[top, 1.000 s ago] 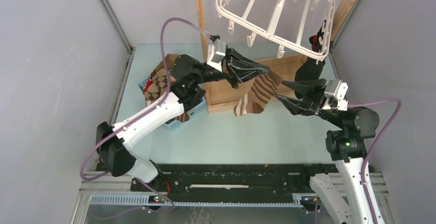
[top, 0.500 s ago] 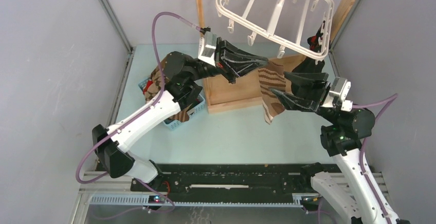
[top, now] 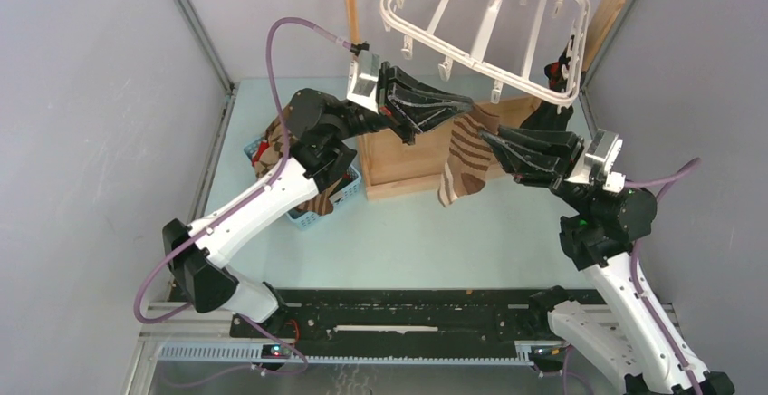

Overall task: Clip the socks to the hanger
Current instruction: Adjust the sock, then open the clamp at the hanger.

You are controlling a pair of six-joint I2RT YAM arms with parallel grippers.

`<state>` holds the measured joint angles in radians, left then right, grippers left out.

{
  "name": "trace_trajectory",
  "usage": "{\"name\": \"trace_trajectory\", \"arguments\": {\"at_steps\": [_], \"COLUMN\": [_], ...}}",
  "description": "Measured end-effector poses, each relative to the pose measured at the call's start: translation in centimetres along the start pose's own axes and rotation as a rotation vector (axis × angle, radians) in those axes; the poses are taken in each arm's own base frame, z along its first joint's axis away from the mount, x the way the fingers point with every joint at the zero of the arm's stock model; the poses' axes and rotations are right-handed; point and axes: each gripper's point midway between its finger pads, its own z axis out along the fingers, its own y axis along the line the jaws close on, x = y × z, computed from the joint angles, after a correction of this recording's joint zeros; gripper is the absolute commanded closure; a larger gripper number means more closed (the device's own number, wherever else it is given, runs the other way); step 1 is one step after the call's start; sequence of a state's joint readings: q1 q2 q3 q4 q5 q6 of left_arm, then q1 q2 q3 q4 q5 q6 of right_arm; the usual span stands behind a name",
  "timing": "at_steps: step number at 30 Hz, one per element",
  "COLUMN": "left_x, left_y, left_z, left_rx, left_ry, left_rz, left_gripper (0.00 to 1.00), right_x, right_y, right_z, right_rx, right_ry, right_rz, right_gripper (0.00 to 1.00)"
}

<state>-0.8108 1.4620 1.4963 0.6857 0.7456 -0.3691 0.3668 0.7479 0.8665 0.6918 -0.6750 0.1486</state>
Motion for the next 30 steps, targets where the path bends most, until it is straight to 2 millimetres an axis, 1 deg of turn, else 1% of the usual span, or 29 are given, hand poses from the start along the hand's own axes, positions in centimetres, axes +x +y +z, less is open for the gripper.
{"name": "trace_trajectory", "arguments": {"at_steps": [3,4,7,10,11,14,16,17,18,19,21,22,24,26,28,30], "left_x": [0.1,0.2,0.1,0.1,0.4,2.2,3.8,4.8,5.7,6.8,8.3,8.6,9.4,10.3,11.5,12.9], "left_y": [0.0,0.0,0.0,0.0,0.1,0.7,1.6,2.0,2.5,2.9,3.4,3.6,4.2,5.0,5.9,7.0], "left_z": [0.0,0.0,0.0,-0.4,-0.8,-3.3,-5.3,-6.2,-7.0,-7.7,-8.1,-8.0,-7.9,-7.7,-7.6,-7.3], "left_rx": [0.000,-0.001,0.000,-0.008,-0.016,-0.055,-0.096,-0.118,-0.141,-0.164,-0.187,-0.193,-0.207,-0.216,-0.222,-0.226], "left_ry": [0.002,0.002,-0.003,-0.015,-0.012,0.008,0.021,0.028,0.034,0.044,0.051,0.049,0.039,0.023,0.008,-0.004], "left_rz": [-0.009,-0.011,-0.016,-0.018,-0.021,-0.035,-0.050,-0.064,-0.078,-0.095,-0.115,-0.122,-0.126,-0.127,-0.139,-0.155], "left_gripper": [0.99,0.96,0.69,0.49,0.41,0.10,0.01,0.00,0.00,0.00,0.00,0.00,0.04,0.07,0.10,0.11], "right_x": [0.0,0.0,0.0,0.2,0.4,1.1,1.3,1.8,2.0,2.1,2.8,3.1,4.2,5.8,7.3,8.3], "right_y": [-0.1,-0.2,-0.3,-0.4,-0.5,-0.7,-0.7,-0.5,-0.6,-0.5,-0.2,-0.1,-0.3,-1.0,-2.0,-2.7], "right_z": [0.2,0.2,0.2,-0.1,-0.4,-1.4,-2.3,-3.2,-3.5,-4.2,-5.6,-6.2,-7.5,-8.9,-10.3,-11.4], "right_rx": [0.003,0.006,0.011,0.022,0.029,0.058,0.080,0.092,0.100,0.112,0.134,0.142,0.174,0.221,0.274,0.312], "right_ry": [-0.003,-0.004,-0.003,0.019,0.035,0.091,0.126,0.156,0.167,0.184,0.219,0.233,0.276,0.329,0.383,0.421], "right_rz": [-0.009,-0.009,-0.010,-0.012,-0.014,-0.022,-0.034,-0.039,-0.041,-0.058,-0.078,-0.085,-0.094,-0.091,-0.082,-0.075], "right_gripper": [0.98,1.00,1.00,1.00,1.00,1.00,1.00,1.00,1.00,1.00,1.00,1.00,1.00,1.00,1.00,1.00]}}
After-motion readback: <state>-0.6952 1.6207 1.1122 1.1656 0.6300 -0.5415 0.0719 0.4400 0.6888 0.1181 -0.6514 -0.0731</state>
